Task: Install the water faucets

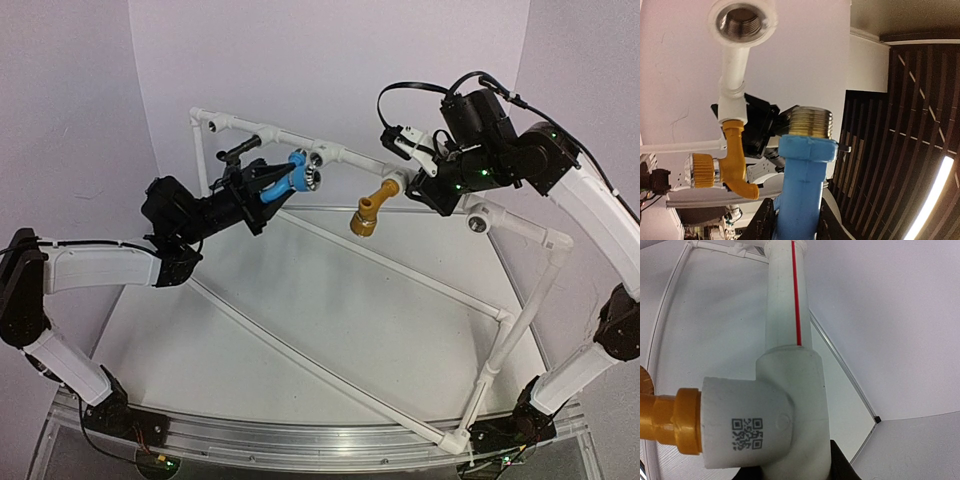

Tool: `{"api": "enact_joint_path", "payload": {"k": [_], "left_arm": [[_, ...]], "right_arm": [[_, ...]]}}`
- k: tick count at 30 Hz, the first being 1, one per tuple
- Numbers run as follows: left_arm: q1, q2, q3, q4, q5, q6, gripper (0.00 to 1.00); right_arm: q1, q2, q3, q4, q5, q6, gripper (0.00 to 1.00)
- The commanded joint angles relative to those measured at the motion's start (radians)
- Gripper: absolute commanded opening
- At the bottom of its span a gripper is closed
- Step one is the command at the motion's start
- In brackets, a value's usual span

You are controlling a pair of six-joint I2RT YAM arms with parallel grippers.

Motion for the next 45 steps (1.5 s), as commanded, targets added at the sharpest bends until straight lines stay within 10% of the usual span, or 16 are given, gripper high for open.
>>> {"api": "enact_joint_path", "payload": {"k": [1, 8, 25, 45], "left_arm": [[-0.009, -0.026, 0.099, -0.168, 0.217, -0.073, 0.0], [-0.07, -0.034, 0.262, -0.573, 0.47, 0.157, 0.0], [-0.163, -0.053, 0.354, -0.609, 0.489, 0.176, 0.0], [-0.185, -0.057, 0.385, -0.504, 0.57, 0.071, 0.01]], "right_arm": [[0.004, -0.028, -0.012, -0.002, -0.114, 0.004, 0.48], [0.004, -0.126, -0.017, 0.091, -0.278, -0.105, 0.68], [0.173, -0.084, 0.183, 0.034, -0.468, -0.25, 0.65], [0.37, -0.016, 0.096, 0.081, -0.247, -0.591, 0.54]]}}
